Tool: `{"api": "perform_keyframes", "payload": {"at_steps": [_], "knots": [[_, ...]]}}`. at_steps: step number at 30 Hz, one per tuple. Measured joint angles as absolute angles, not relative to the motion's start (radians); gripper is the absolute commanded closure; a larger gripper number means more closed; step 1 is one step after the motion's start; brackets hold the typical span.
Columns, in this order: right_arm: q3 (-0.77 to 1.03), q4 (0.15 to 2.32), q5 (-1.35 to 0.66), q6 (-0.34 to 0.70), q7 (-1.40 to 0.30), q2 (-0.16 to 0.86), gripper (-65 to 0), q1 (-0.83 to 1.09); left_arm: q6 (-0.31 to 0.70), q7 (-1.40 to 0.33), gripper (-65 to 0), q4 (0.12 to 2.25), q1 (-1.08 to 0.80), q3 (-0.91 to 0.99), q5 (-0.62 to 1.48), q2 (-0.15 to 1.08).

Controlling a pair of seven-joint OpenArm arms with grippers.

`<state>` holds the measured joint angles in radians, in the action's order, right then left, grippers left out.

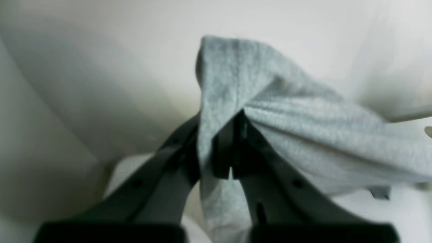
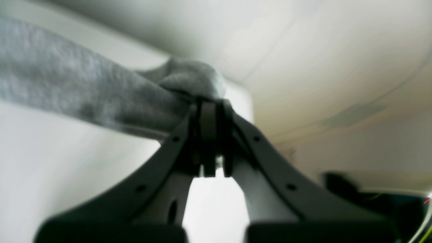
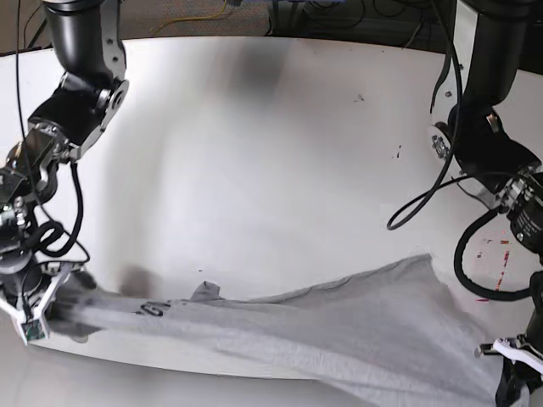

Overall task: Layout the t-shirt on the table in an organized manner, then fold the t-shirt properly
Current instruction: 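Lower the stretched shirt toward the table with both grippers, then swing the shirt up and forward with both grippers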

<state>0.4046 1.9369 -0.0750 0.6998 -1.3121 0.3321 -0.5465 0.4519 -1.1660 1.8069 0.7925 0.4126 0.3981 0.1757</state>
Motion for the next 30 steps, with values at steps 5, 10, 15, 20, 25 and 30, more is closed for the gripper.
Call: {"api": "perform_keyframes", "payload": {"at_steps": [5,10,15,20,25,30], "knots": [[0.454,1.952,-0.074,0.700,-1.287,0.297,0.0,-0.396,0.449,-1.166,-0.8,1.829,0.658,0.437,0.402,0.177],[0.516,1.955,-0.073,0.700,-1.238,0.254,0.0,-0.259,0.455,-1.167,-0.8,1.839,0.526,0.453,0.411,0.172],[0.543,1.954,-0.067,0.703,-1.237,0.229,0.0,-0.169,0.456,-1.168,-0.8,1.865,0.405,0.505,0.437,0.171],[0.550,1.955,-0.074,0.703,-1.231,0.230,0.0,-0.114,0.464,-1.180,-0.8,1.880,0.307,0.545,0.478,0.173],[0.550,1.955,-0.074,0.703,-1.232,0.230,0.0,-0.092,0.464,-1.179,-0.8,1.884,0.243,0.553,0.491,0.173],[0.550,1.955,-0.074,0.703,-1.231,0.230,0.0,-0.091,0.464,-1.179,-0.8,1.886,0.231,0.554,0.491,0.173]]}}
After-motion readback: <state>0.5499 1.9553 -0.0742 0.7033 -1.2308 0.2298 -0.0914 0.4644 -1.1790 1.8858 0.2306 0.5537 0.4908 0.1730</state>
